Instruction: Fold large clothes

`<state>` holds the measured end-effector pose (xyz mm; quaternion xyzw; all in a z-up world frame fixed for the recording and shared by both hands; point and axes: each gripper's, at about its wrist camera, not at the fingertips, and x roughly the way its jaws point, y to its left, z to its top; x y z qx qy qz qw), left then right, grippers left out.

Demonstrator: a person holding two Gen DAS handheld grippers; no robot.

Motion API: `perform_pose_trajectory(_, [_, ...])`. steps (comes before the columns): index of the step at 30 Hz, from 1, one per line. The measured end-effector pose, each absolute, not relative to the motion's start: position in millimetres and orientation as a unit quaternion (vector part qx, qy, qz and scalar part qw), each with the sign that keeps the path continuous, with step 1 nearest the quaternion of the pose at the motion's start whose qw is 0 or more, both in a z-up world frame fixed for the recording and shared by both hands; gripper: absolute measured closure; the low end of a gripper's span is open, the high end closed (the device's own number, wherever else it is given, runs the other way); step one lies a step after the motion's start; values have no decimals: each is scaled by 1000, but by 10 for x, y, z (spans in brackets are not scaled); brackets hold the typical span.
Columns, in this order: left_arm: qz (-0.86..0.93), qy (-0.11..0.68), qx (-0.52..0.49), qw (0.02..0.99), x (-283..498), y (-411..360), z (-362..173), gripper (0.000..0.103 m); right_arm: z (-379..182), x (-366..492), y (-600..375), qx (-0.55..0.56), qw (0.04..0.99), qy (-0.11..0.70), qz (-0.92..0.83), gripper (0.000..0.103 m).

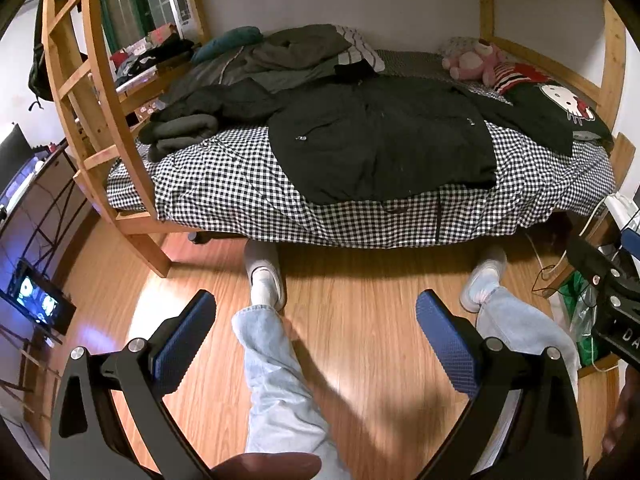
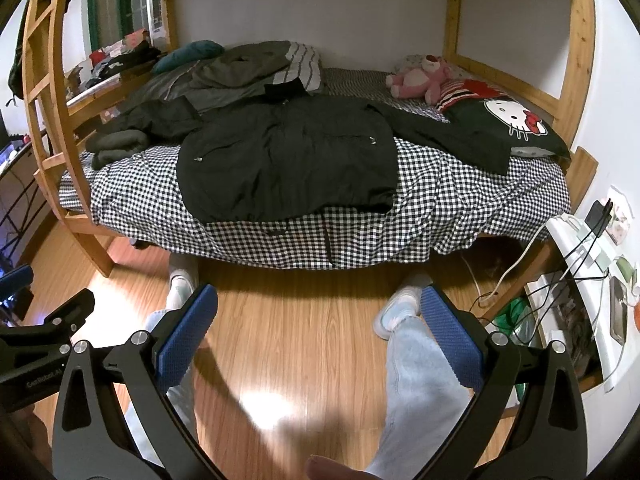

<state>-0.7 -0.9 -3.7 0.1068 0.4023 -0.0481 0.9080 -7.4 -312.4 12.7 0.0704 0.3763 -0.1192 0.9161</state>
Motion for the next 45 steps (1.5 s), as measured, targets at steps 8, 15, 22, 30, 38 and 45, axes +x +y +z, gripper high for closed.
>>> perform_pose_trajectory(8, [-50, 404, 108, 907, 10, -15, -76, 4, 90, -52, -3121, 70, 915, 380, -118, 3])
perform_pose_trajectory(15, [-50, 405, 109, 906, 29, -21, -91, 4, 103, -21, -3110, 66, 916, 379, -118, 3])
perform_pose_trajectory(22, [-49, 405, 114, 906, 34, -25, -87, 4, 96, -4, -3129, 67, 915, 379, -120, 3])
perform_pose_trajectory(30, [-48, 406, 114, 905, 37, -38, -92, 4, 114, -8, -3148, 69, 915, 378, -121, 3])
perform_pose_trajectory(38, [-51, 407, 118, 904, 35, -55, -112, 4, 110, -27, -3144, 68, 915, 378, -122, 3])
perform_pose_trajectory(45, [-52, 408, 117, 904, 37, -53, -111, 4, 107, -21, -3145, 68, 915, 379, -122, 3])
